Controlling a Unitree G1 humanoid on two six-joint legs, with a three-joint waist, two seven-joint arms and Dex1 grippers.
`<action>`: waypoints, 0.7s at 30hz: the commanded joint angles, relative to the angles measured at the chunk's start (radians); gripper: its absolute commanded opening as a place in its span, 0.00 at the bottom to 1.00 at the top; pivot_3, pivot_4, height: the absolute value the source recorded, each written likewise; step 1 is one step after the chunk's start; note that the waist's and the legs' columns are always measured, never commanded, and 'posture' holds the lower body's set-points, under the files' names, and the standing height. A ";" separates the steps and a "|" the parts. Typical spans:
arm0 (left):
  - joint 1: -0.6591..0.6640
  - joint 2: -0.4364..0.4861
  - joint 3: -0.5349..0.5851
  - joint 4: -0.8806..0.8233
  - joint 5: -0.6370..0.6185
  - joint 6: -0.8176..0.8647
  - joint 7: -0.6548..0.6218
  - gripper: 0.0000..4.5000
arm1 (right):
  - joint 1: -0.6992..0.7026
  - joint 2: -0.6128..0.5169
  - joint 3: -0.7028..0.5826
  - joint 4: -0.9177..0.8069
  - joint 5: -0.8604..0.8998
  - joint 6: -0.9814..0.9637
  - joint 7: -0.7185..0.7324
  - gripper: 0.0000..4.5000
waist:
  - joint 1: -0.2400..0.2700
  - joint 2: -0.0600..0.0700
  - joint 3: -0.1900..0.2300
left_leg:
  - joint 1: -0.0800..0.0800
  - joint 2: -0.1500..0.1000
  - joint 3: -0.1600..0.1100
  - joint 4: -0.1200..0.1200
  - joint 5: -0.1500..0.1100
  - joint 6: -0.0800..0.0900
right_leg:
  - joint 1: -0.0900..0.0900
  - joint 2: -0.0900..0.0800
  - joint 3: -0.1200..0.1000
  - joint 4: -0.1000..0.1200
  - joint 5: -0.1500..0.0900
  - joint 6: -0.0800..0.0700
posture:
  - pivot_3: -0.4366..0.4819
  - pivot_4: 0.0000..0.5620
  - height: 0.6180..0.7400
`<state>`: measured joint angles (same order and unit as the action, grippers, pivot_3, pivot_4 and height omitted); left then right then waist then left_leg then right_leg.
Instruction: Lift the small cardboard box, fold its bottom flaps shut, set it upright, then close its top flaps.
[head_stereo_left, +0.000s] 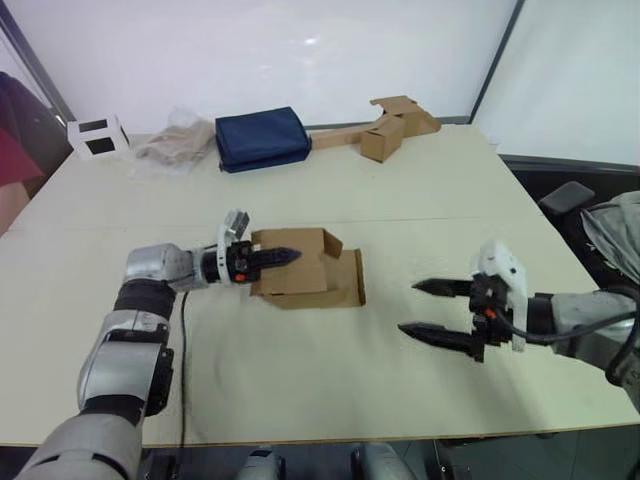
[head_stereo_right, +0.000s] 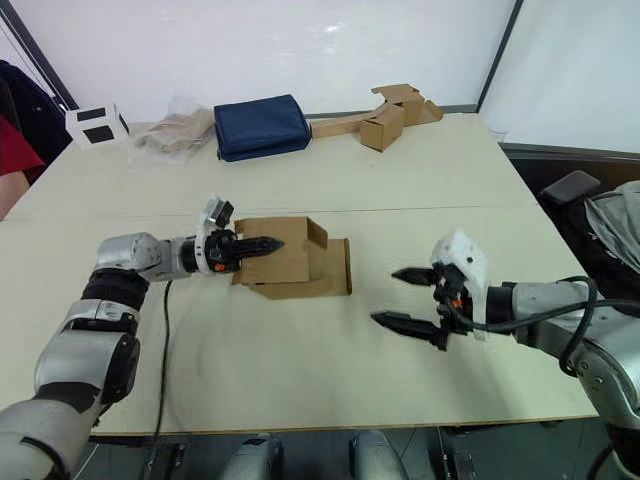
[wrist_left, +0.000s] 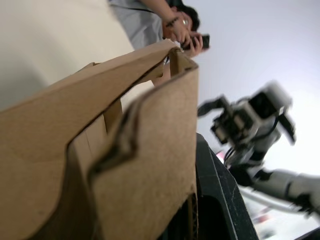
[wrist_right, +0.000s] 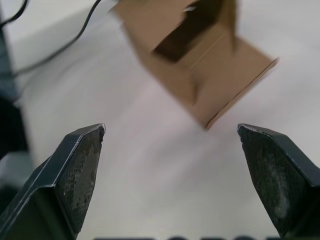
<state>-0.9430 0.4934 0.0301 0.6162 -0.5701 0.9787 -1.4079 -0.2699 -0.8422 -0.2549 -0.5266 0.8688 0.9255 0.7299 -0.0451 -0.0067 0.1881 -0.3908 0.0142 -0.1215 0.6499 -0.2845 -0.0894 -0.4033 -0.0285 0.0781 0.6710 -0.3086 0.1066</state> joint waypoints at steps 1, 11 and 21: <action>-0.094 0.030 0.064 -0.191 -0.018 -0.119 0.038 0.01 | -0.155 0.225 -0.087 0.114 0.071 -0.065 -0.241 1.00 | -0.001 -0.001 0.000 | 0.000 0.001 0.000 0.000 0.001 -0.002 | 0.000 0.000 0.000 0.000 0.000 0.000 | 0.48 0.27 1.00; -0.180 0.041 0.062 -0.199 0.008 -0.322 0.058 0.00 | -0.387 0.494 -0.080 0.233 -0.008 -0.229 -0.492 0.58 | 0.000 0.001 0.000 | -0.001 -0.001 0.001 -0.001 0.005 -0.008 | -0.003 -0.001 0.001 0.002 0.000 0.000 | 0.48 0.27 1.00; -0.214 0.018 0.026 -0.103 0.028 -0.375 0.018 0.00 | -0.417 0.509 0.025 0.261 -0.066 -0.305 -0.392 0.01 | -0.020 0.001 0.000 | -0.001 -0.001 0.001 -0.002 0.004 -0.007 | -0.003 0.000 0.001 0.002 0.000 0.000 | 0.48 0.27 1.00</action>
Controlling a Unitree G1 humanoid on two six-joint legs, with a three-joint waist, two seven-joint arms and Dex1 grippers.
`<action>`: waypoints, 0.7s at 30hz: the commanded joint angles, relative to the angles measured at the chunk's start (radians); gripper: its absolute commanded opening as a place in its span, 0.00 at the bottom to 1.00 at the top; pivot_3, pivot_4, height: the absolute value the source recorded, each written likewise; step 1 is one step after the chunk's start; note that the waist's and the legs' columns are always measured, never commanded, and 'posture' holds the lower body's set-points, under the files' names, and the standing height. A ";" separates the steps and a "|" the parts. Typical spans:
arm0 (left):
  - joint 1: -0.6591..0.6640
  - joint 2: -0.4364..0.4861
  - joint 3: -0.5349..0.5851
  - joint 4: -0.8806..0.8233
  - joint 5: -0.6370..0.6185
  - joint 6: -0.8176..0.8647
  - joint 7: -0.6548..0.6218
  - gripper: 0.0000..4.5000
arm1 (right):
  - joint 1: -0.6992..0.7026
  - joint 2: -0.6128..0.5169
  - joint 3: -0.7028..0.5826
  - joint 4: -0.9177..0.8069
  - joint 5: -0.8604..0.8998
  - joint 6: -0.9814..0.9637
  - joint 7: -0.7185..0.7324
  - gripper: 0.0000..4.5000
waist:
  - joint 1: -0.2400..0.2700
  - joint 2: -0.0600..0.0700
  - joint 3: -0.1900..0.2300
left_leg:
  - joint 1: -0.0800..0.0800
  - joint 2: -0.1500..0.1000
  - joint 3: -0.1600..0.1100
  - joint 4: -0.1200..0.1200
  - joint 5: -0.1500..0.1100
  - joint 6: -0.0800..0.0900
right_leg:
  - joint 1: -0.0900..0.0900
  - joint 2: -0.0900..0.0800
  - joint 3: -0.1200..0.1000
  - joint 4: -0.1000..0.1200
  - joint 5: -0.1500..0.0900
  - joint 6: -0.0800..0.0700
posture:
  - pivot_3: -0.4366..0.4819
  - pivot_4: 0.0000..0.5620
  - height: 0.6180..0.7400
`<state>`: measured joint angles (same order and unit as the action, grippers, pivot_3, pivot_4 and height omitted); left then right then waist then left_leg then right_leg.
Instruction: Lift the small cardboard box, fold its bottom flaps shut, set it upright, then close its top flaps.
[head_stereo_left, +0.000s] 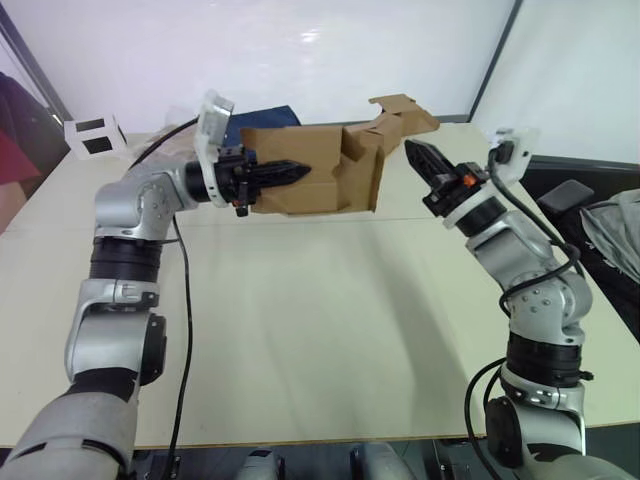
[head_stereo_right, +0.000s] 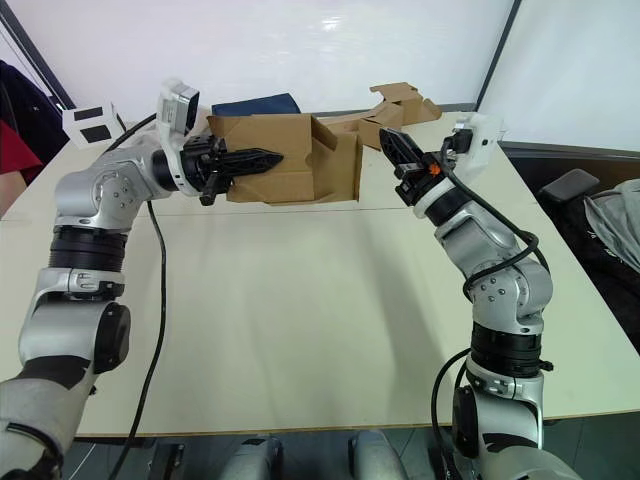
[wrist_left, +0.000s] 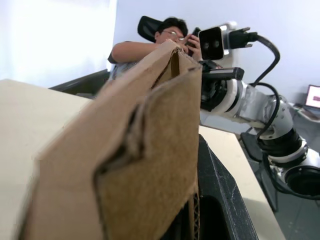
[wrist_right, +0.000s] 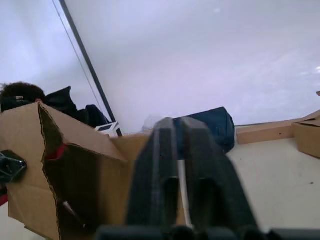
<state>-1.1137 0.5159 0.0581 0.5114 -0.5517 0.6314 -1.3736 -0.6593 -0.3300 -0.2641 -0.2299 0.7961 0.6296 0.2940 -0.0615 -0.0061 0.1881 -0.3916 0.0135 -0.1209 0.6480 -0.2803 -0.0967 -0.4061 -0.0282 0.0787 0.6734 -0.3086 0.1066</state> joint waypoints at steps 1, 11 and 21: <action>-0.044 -0.007 -0.005 0.004 0.010 -0.030 -0.019 0.00 | -0.029 -0.008 0.051 -0.043 0.003 0.002 0.051 0.01 | -0.008 0.000 0.000 | 0.000 0.000 0.000 0.000 0.000 0.000 | 0.000 0.000 0.000 0.000 0.000 0.000 | 0.48 0.27 1.00; -0.027 -0.018 -0.009 -0.004 0.015 -0.024 -0.028 0.00 | -0.038 0.011 0.139 -0.076 -0.003 0.022 0.073 0.01 | -0.012 0.000 0.000 | 0.000 0.000 0.000 0.000 0.000 0.000 | -0.001 0.000 0.000 0.000 0.000 0.000 | 0.48 0.27 1.00; 0.000 -0.006 -0.020 -0.069 -0.009 0.033 -0.051 0.00 | -0.014 0.041 0.204 -0.098 -0.013 0.034 0.101 0.01 | -0.010 0.000 0.000 | 0.000 0.000 0.000 0.000 0.000 0.000 | -0.001 0.000 0.000 0.001 0.000 0.000 | 0.48 0.27 1.00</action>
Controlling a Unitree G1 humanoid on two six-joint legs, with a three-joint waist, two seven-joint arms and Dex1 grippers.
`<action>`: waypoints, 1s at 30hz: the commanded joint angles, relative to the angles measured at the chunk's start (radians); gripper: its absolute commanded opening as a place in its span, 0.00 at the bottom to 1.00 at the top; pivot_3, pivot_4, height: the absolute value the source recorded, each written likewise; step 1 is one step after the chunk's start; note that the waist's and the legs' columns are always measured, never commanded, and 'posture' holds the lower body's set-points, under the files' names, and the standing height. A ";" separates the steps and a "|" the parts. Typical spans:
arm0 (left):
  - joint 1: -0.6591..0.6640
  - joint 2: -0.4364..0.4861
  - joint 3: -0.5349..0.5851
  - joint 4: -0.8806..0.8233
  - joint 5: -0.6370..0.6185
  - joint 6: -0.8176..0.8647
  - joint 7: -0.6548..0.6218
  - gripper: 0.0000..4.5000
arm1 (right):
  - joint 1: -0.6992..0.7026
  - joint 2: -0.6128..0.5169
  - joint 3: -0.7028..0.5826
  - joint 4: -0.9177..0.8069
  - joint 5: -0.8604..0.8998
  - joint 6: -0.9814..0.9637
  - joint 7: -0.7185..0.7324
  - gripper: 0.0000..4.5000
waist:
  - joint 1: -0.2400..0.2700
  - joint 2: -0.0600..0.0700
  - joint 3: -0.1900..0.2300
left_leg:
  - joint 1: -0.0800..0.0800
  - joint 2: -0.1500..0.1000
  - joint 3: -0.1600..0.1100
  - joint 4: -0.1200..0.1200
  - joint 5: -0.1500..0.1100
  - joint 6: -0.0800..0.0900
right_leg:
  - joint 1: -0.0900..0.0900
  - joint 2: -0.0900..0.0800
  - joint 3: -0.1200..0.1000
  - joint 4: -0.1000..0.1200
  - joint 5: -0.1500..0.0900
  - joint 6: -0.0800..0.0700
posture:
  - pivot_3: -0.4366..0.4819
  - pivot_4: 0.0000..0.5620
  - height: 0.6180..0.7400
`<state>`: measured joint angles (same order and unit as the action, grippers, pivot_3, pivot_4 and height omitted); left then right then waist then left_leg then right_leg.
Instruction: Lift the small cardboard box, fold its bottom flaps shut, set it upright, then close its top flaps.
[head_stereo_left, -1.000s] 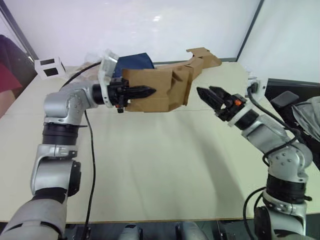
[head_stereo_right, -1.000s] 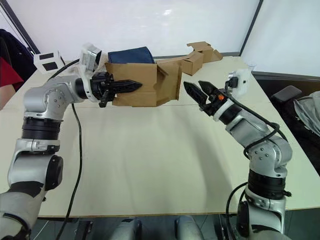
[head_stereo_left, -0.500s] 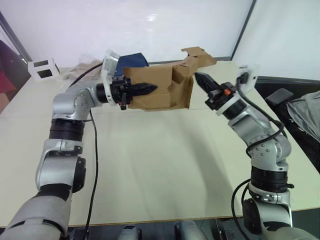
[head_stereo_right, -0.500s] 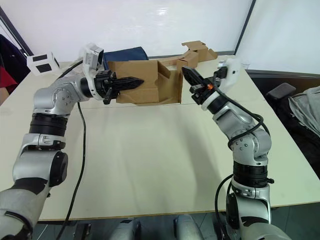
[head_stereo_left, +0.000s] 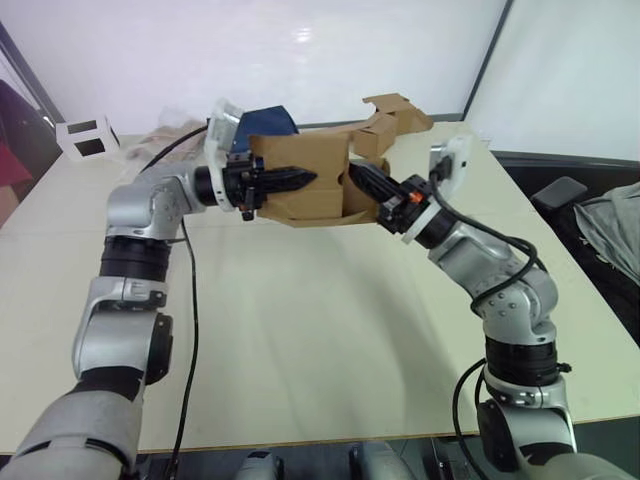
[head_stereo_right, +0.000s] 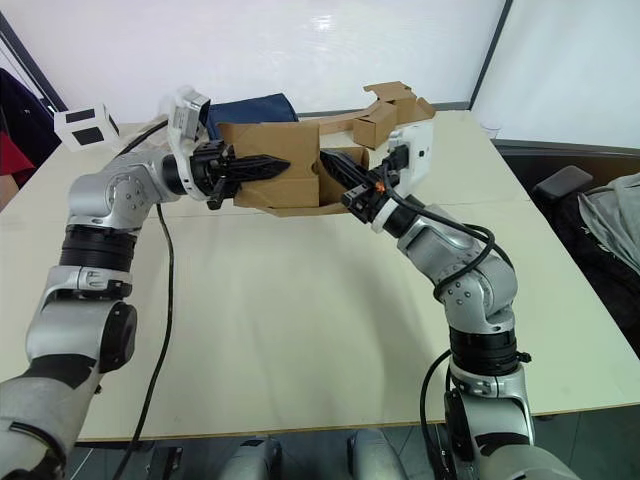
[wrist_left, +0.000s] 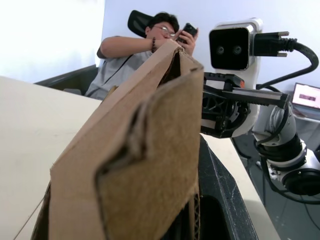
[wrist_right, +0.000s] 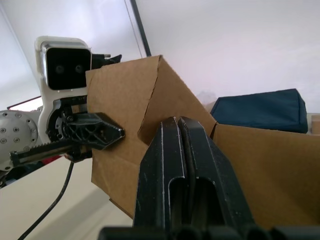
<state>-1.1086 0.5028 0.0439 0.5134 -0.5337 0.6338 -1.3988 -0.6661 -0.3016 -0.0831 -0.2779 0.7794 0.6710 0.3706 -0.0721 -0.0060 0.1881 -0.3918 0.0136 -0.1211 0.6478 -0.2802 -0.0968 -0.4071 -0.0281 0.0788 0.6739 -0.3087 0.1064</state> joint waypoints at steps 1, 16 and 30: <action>0.000 0.011 -0.008 -0.086 -0.034 0.047 -0.034 0.00 | -0.006 0.012 0.024 -0.049 0.002 -0.008 0.028 0.01 | 0.000 0.000 0.000 | 0.000 0.000 0.000 0.000 0.000 0.000 | 0.000 0.000 0.000 0.000 0.000 0.000 | 0.48 0.27 1.00; 0.023 0.017 -0.018 -0.142 -0.022 0.060 -0.011 0.00 | -0.027 0.025 0.019 -0.009 -0.025 -0.032 0.079 0.01 | 0.001 0.000 0.000 | 0.000 0.000 0.000 0.000 0.000 0.000 | 0.000 0.000 0.000 0.000 0.000 0.000 | 0.48 0.27 1.00; -0.001 -0.018 -0.036 -0.103 0.049 -0.104 0.028 0.00 | -0.035 -0.086 -0.054 0.013 -0.030 -0.025 0.160 0.01 | 0.003 0.000 0.000 | 0.000 0.000 0.000 0.000 0.000 0.000 | 0.000 0.000 0.000 0.000 0.000 0.000 | 0.48 0.27 1.00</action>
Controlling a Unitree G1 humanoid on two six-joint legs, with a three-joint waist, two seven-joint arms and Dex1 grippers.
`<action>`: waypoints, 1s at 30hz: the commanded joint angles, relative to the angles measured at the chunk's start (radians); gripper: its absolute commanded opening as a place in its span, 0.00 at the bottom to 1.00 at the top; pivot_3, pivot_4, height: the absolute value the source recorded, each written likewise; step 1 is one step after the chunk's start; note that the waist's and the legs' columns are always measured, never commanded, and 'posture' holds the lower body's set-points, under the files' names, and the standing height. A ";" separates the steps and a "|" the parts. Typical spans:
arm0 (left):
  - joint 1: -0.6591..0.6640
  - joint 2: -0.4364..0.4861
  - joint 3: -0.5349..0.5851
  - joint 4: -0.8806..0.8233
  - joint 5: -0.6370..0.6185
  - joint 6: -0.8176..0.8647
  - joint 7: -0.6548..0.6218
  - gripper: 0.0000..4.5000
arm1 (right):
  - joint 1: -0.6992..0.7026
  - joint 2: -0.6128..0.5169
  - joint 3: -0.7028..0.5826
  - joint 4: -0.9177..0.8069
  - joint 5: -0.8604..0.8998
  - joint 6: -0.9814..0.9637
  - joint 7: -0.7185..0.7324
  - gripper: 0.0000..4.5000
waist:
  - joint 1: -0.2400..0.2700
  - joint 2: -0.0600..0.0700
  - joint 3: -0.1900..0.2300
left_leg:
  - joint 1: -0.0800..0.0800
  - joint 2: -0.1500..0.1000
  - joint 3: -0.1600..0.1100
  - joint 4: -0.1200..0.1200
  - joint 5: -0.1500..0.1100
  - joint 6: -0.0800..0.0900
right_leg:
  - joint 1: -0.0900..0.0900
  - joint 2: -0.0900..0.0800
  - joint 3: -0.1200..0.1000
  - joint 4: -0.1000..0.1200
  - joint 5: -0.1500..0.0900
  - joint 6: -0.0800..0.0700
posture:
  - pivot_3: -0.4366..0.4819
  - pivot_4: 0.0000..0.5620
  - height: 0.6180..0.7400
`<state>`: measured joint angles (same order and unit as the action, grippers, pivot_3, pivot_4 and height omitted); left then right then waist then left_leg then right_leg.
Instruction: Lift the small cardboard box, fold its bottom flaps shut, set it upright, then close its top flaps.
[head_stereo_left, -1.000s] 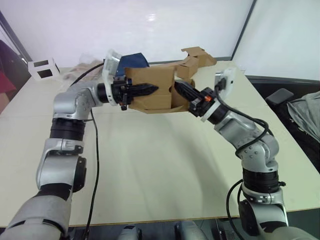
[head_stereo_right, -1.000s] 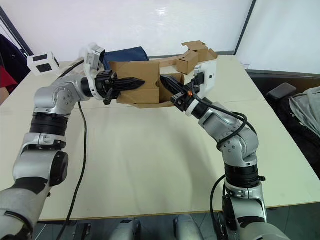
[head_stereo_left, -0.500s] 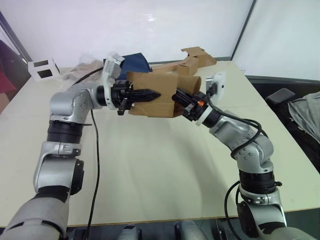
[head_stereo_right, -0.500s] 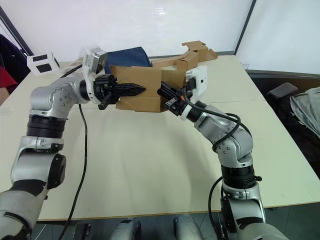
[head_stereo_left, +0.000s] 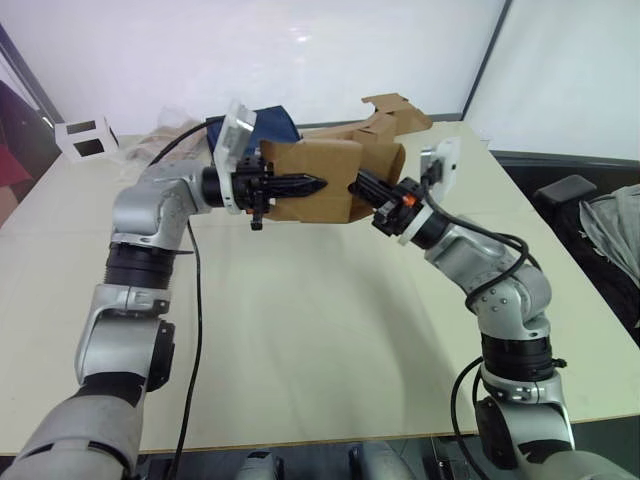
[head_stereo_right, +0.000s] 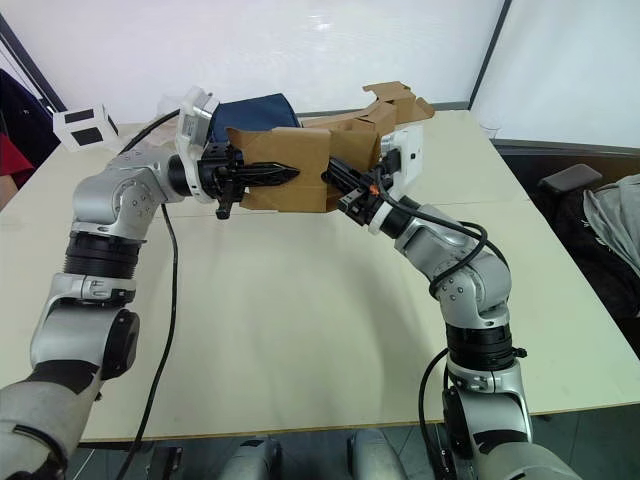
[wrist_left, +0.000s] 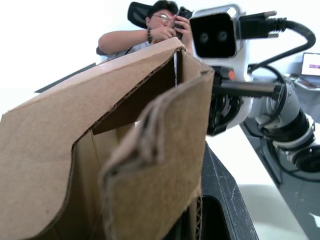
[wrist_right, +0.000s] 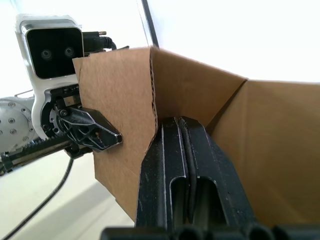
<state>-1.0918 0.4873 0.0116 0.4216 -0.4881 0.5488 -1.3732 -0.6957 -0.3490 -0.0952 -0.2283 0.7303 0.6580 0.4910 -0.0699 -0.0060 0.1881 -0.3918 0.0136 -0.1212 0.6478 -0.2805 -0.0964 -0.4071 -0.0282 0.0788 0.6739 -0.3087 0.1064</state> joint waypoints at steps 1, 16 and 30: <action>-0.017 -0.005 -0.003 -0.010 0.004 -0.020 0.004 0.00 | 0.011 -0.065 -0.054 -0.038 0.015 -0.014 0.055 0.01 | 0.001 0.000 0.000 | 0.000 0.000 0.000 0.000 0.000 0.000 | 0.000 0.000 0.000 0.000 0.000 0.000 | 0.48 0.27 1.00; -0.031 -0.008 0.004 0.015 0.003 -0.004 -0.012 0.00 | 0.201 -0.253 0.007 -0.070 -0.039 0.025 0.210 0.01 | -0.001 0.000 0.000 | 0.000 0.000 0.000 0.001 -0.004 0.007 | 0.000 0.001 0.001 0.000 0.000 0.000 | 0.48 0.27 1.00; -0.005 0.021 0.028 -0.095 -0.052 0.108 -0.006 0.00 | 0.118 -0.176 0.054 0.054 -0.169 -0.112 0.224 0.01 | 0.000 0.000 0.000 | 0.000 0.000 0.000 0.001 -0.004 0.007 | 0.001 0.000 0.000 0.000 0.000 0.000 | 0.48 0.27 1.00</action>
<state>-1.0927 0.4940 0.0168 0.3698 -0.5149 0.6505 -1.3819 -0.5493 -0.5401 -0.0141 -0.1541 0.5447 0.5651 0.7131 -0.0703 -0.0063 0.1883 -0.3917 0.0135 -0.1211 0.6492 -0.2841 -0.0899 -0.4065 -0.0279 0.0792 0.6737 -0.3088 0.1065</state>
